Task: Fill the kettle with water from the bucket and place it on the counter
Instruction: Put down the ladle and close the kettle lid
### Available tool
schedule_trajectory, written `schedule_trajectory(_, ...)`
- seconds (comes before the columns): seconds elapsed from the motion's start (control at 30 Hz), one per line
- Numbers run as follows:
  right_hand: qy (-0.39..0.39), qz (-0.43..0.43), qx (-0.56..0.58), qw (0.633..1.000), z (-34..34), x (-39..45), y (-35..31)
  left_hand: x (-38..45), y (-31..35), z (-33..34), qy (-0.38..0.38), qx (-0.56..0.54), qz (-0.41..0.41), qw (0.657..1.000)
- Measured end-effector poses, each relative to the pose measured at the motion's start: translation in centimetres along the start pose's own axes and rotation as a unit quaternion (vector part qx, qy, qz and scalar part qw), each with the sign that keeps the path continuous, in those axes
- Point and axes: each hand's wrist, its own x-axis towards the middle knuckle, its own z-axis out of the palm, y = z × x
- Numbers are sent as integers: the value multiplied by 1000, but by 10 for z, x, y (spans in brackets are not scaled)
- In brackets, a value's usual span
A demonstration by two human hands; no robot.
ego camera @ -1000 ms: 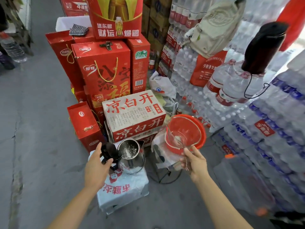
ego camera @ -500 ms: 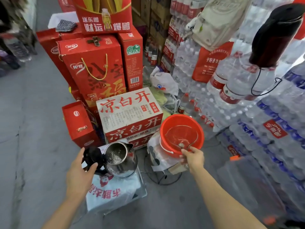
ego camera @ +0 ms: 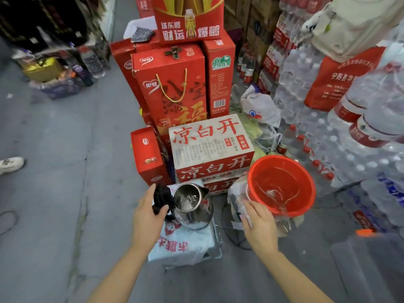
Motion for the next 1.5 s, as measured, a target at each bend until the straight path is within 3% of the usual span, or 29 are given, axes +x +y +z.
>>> schedule_trajectory(0.17,-59,-36,37,997,42,-4,-40,7,13,17,-29,93,98,990)
schedule_trajectory(0.43,-73,29,118,990,82,2,-79,32,19,56,-102,249,250,930)
schedule_trajectory(0.8,-39,143,185,972,91,-2,-120,62,-25,51,-195,221,362,884)
schedule_trajectory(0.87,-35,218,228,948,94,1,-134,69,-28,49,-207,223,390,869)
schedule_trajectory(1.0,14,396,331,856,102,11,-159,74,-25,48,-231,215,409,856)
schedule_trajectory(1.1,43,452,394,799,108,12,-166,80,-28,50,-220,208,428,852)
schedule_trajectory(1.2,48,446,415,792,111,6,-162,83,-35,44,-245,156,403,868)
schedule_trajectory(1.33,31,439,426,790,111,-4,-157,70,-73,26,-206,26,220,953)
schedule_trajectory(1.5,40,402,413,816,121,-11,-151,51,-111,23,-200,-102,116,968)
